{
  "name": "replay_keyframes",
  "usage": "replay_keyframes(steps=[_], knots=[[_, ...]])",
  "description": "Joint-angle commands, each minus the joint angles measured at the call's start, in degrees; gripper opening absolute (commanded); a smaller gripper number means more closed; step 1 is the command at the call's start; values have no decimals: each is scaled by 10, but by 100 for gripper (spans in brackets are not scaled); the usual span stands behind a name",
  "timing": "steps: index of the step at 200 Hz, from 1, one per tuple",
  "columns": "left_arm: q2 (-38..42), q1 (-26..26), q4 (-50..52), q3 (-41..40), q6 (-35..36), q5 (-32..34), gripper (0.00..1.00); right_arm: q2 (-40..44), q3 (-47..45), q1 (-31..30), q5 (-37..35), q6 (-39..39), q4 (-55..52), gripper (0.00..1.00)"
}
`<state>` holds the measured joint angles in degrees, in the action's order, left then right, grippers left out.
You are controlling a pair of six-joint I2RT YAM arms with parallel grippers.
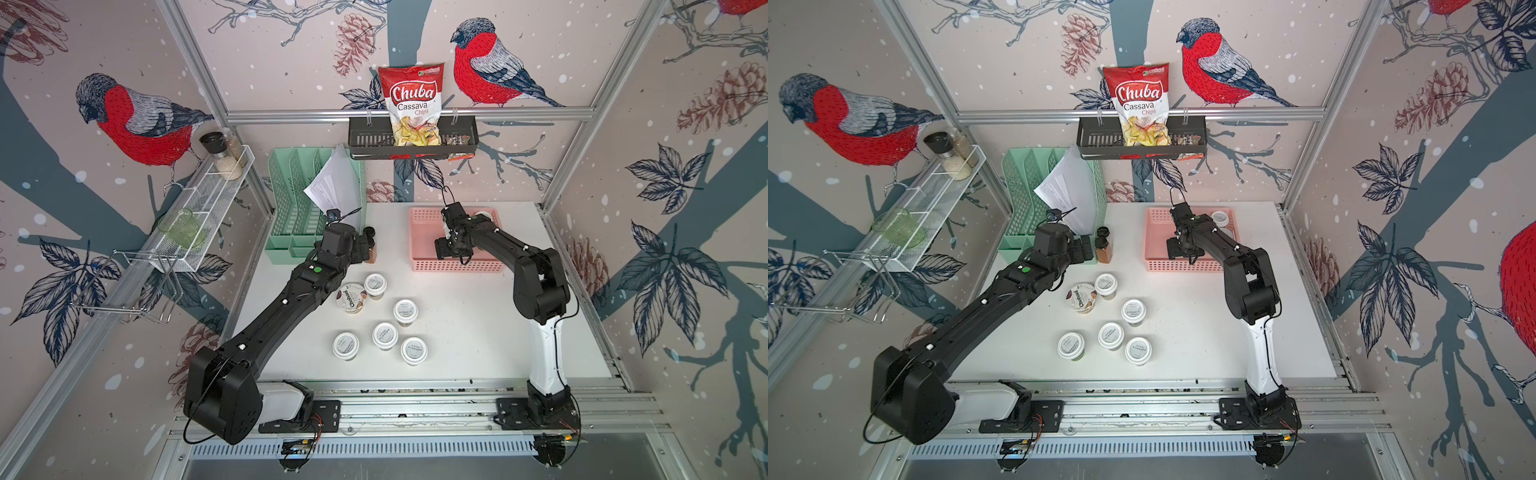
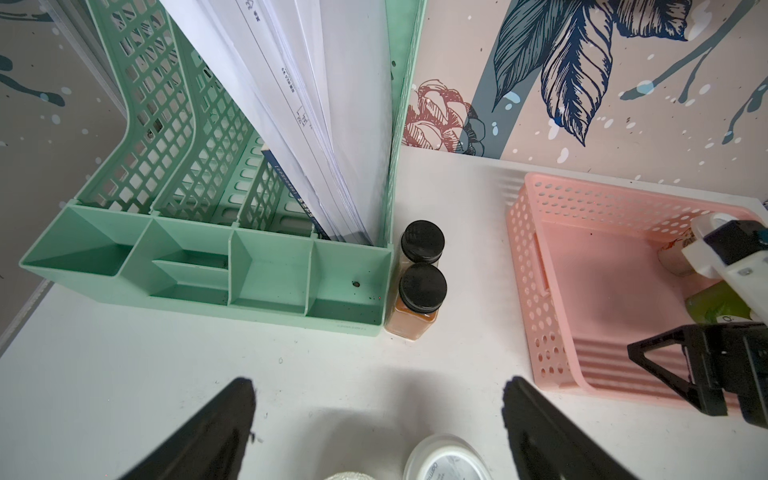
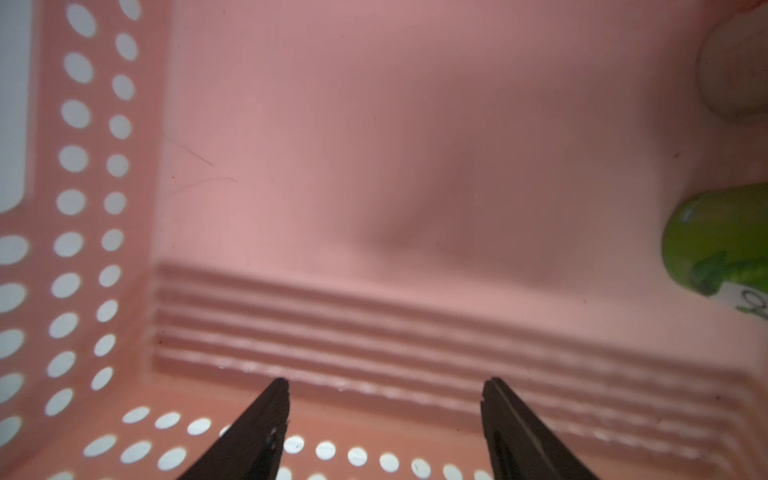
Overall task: Put the yogurt in the basket
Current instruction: Adjust the basket at the center of the board.
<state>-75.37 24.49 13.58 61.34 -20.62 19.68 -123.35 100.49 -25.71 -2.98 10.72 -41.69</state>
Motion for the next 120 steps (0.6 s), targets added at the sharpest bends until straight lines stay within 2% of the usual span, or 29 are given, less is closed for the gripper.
replay_keyframes(steps=[1, 120], knots=[[3, -1, 0, 0, -3, 3, 96, 17, -24, 0, 2, 5, 22, 76], [6, -2, 0, 2, -1, -8, 96, 82, -119, -1, -11, 22, 42, 76]])
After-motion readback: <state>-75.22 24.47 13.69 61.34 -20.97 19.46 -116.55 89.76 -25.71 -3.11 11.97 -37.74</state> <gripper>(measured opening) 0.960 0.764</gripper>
